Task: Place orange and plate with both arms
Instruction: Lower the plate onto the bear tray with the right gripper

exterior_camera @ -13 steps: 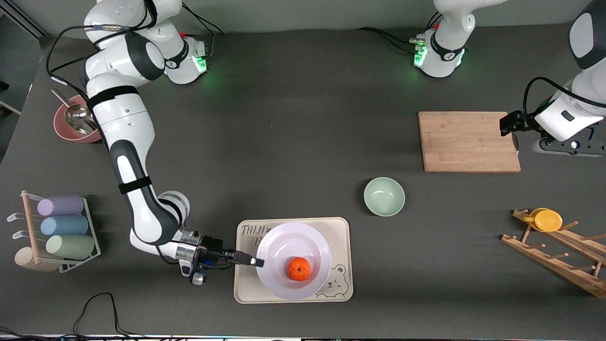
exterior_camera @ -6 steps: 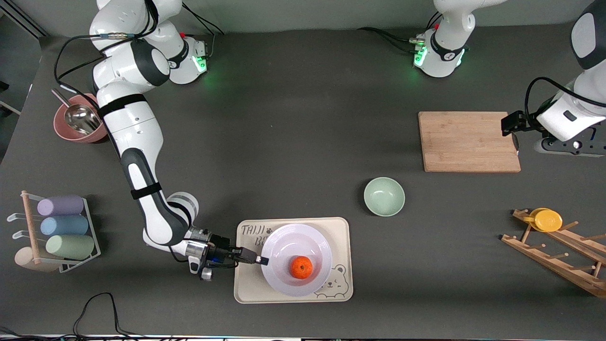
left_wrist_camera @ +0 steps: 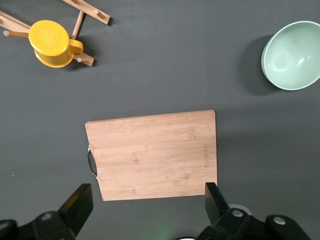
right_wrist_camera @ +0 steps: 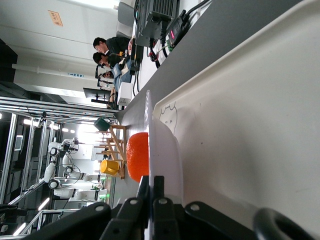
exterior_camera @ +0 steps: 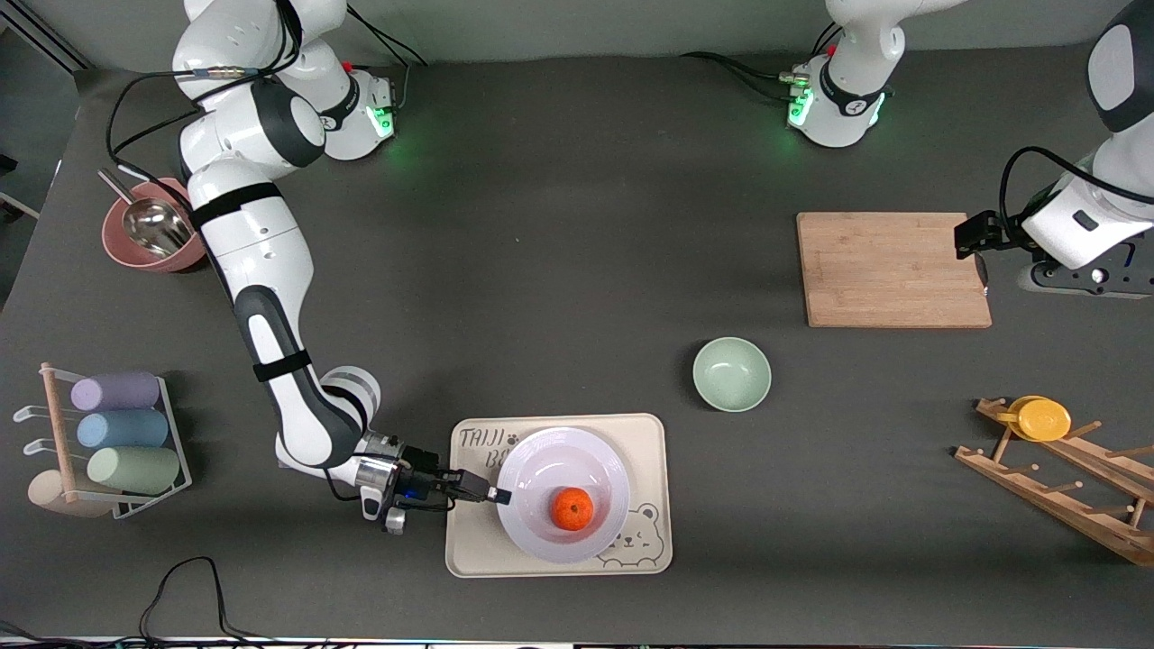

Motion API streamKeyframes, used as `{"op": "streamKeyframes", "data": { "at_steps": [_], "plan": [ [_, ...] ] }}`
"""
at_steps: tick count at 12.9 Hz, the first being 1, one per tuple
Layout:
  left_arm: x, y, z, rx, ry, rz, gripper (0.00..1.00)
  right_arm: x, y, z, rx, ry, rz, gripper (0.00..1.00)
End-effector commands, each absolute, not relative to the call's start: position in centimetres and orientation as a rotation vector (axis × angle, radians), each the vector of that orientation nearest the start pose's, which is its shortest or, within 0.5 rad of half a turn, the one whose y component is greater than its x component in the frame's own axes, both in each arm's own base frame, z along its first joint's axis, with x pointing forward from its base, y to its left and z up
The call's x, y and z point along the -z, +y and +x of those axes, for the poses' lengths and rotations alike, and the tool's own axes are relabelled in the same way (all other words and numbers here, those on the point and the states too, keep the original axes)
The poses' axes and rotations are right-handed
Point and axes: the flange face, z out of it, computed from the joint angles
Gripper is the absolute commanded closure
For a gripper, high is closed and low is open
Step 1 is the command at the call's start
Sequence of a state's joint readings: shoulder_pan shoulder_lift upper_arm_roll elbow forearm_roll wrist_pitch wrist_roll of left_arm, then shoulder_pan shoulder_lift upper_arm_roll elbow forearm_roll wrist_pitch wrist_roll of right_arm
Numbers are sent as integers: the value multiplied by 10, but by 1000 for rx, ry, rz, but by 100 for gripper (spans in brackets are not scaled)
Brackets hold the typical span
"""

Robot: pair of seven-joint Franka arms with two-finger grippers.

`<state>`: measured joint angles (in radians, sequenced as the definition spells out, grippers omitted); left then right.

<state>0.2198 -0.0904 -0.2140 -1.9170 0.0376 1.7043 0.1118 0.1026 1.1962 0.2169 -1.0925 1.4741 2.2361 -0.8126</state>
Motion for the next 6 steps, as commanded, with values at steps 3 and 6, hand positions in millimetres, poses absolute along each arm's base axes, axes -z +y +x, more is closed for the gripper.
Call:
{"op": "streamKeyframes", "data": {
  "at_steps": [3,6],
  "plan": [
    [-521,6,516,-169,186,-3093,0,-98,219,742,307,103,-1857,100],
    [-521,6,516,-169,186,-3092,0,-96,219,741,304,104,-1859,100]
  ]
}}
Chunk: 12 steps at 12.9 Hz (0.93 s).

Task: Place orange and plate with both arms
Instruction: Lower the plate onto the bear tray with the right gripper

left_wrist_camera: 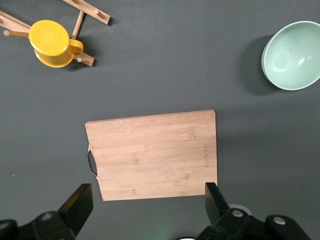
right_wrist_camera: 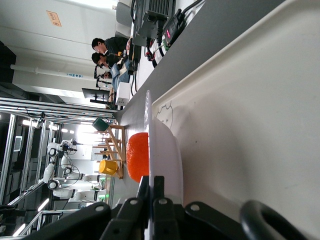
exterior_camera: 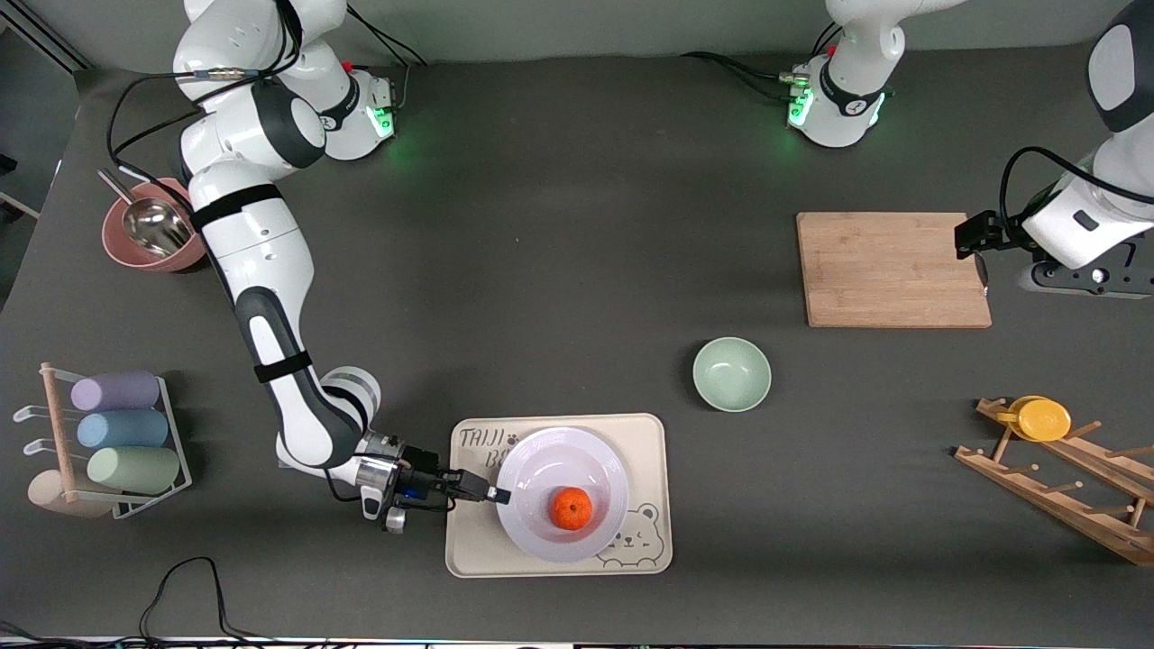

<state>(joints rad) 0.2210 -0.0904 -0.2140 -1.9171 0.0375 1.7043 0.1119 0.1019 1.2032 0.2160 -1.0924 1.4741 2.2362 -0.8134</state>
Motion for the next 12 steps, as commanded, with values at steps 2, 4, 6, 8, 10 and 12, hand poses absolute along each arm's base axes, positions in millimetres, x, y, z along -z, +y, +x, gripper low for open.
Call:
{"op": "streamKeyframes", "data": {
  "at_steps": [2,4,6,8,10,12],
  "plan": [
    [-521,6,515,-171,186,-3092,0,-88,219,736,286,114,-1864,100],
    [-520,7,515,-173,183,-3094,0,-86,218,735,282,115,-1868,100],
    [-521,8,515,-171,181,-3095,0,-84,218,733,275,116,-1870,100],
    [-520,7,516,-173,183,-3095,0,-81,218,730,267,119,-1874,100],
    [-519,7,515,-175,179,-3102,0,-82,217,731,269,120,-1874,79],
    [-519,7,515,-175,178,-3107,0,-85,213,733,275,122,-1873,58]
  ]
}}
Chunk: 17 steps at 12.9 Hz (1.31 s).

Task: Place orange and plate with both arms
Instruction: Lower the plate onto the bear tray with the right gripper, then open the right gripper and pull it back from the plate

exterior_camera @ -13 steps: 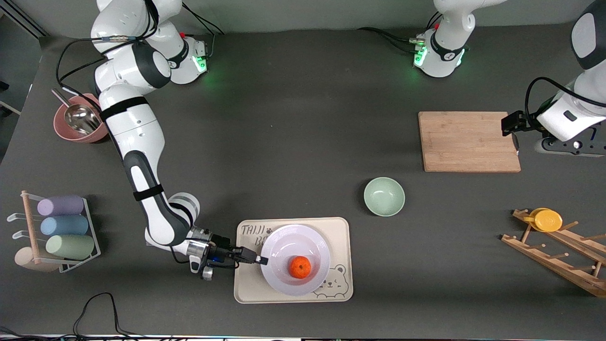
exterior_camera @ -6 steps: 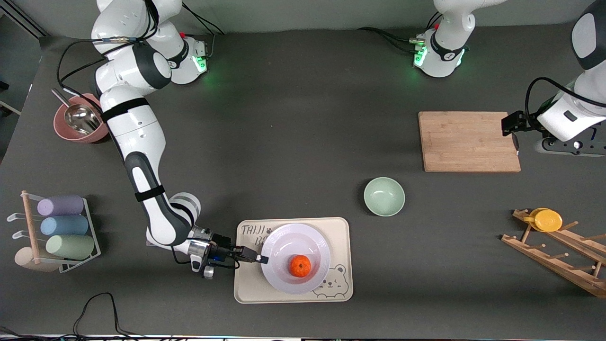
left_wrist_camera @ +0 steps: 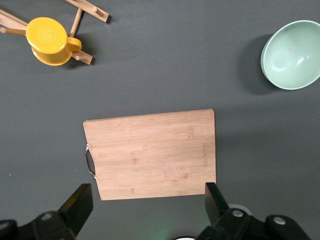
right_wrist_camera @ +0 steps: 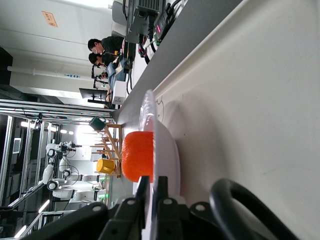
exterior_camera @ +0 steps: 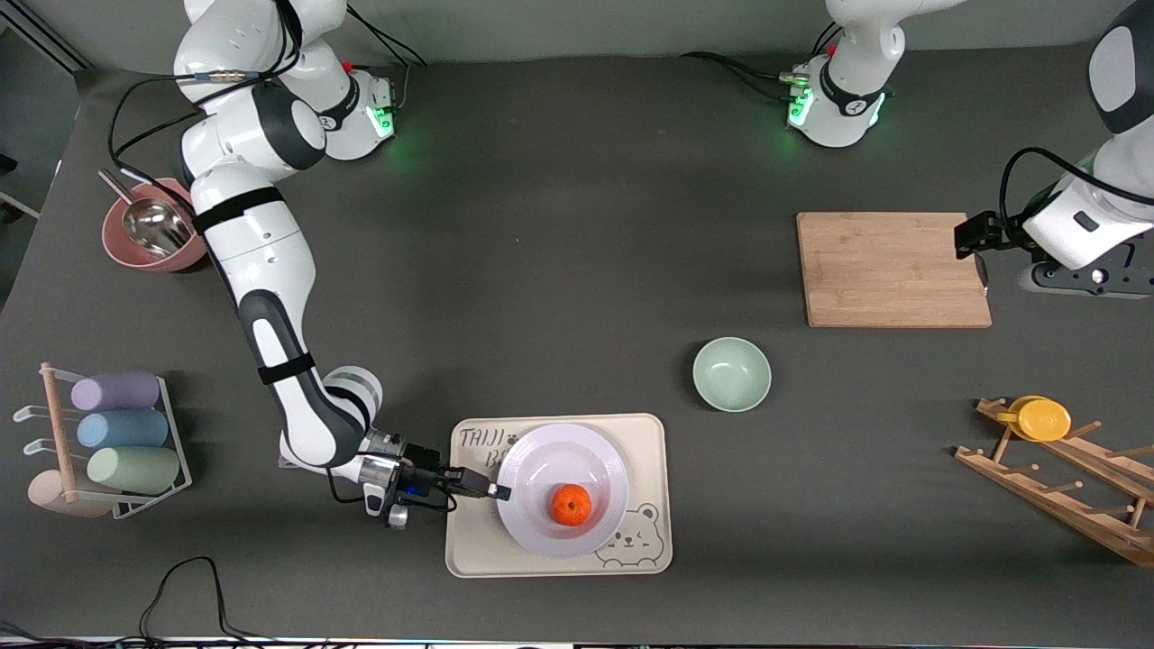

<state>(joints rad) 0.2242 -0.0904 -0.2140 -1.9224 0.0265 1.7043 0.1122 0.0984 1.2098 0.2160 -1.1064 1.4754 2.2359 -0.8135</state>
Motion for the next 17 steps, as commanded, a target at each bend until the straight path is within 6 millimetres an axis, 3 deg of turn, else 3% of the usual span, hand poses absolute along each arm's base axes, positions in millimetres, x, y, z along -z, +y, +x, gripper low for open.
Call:
{"op": "streamKeyframes", "data": {
  "at_steps": [1,7,10,13,17],
  "plan": [
    [-519,7,515,-175,178,-3107,0,-89,212,734,275,121,-1872,57],
    [-520,7,516,-172,178,-3107,0,-83,181,736,280,135,-1907,52],
    [-518,7,516,-177,178,-3107,0,-97,167,731,259,145,-1922,52],
    [-518,13,516,-177,159,-3111,0,-102,172,730,251,150,-1918,51],
    [-518,13,516,-177,158,-3112,0,-124,170,735,205,143,-1970,48]
  ]
}}
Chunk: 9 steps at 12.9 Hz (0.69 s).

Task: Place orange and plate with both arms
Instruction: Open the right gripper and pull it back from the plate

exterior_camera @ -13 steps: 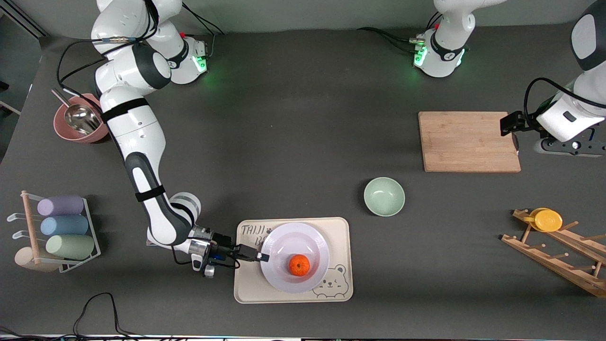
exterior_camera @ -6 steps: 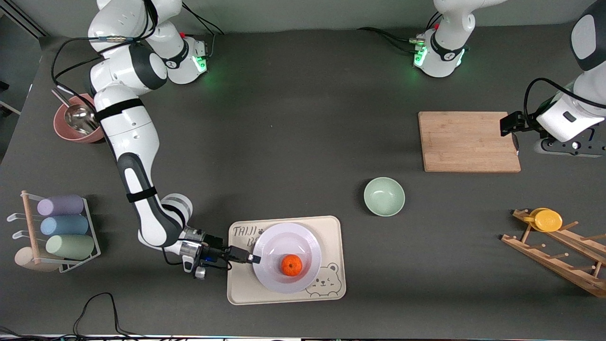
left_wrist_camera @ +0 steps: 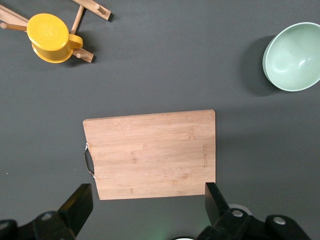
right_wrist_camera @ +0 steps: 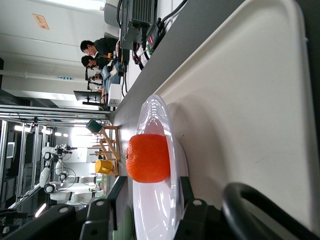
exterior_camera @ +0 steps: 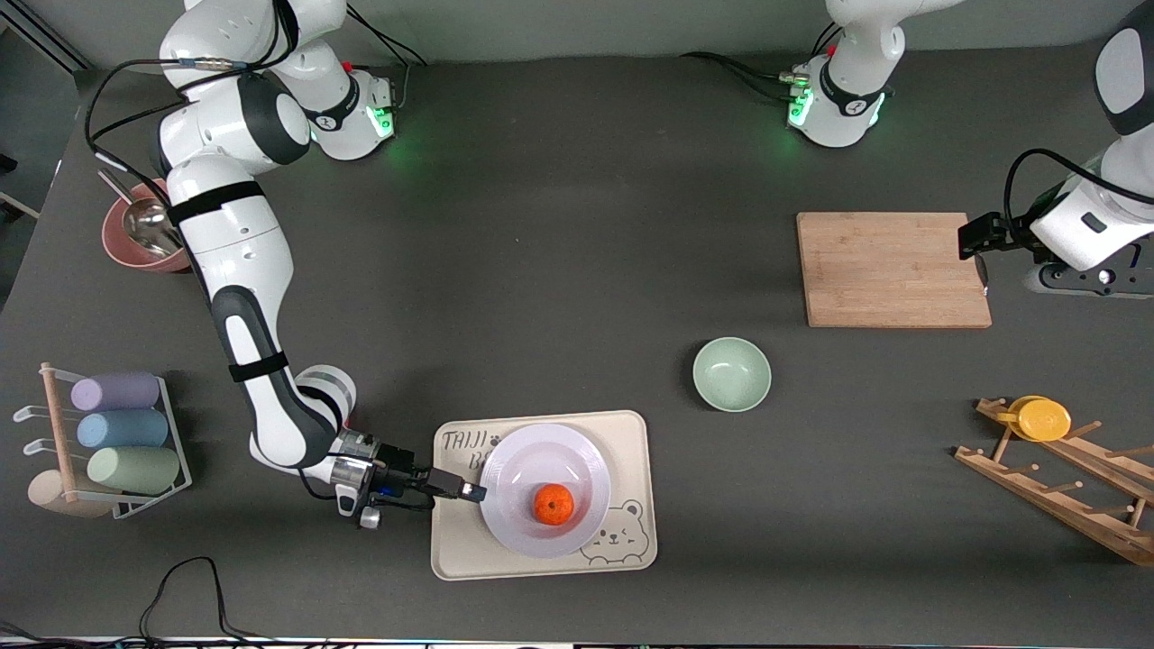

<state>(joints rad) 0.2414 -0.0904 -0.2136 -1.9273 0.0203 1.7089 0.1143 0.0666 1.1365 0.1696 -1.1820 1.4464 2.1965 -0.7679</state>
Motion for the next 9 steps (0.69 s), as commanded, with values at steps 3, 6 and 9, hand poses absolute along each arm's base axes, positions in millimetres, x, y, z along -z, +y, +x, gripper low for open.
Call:
{"op": "streamKeyframes", "data": {
  "at_steps": [3,6,9],
  "plan": [
    [-518,13,516,-177,158,-3112,0,-142,144,738,172,151,-2070,47],
    [-518,14,516,-177,156,-3113,0,-157,120,731,159,149,-2145,46],
    [-518,13,516,-177,158,-3112,0,-187,100,724,124,139,-2237,44]
  ]
}}
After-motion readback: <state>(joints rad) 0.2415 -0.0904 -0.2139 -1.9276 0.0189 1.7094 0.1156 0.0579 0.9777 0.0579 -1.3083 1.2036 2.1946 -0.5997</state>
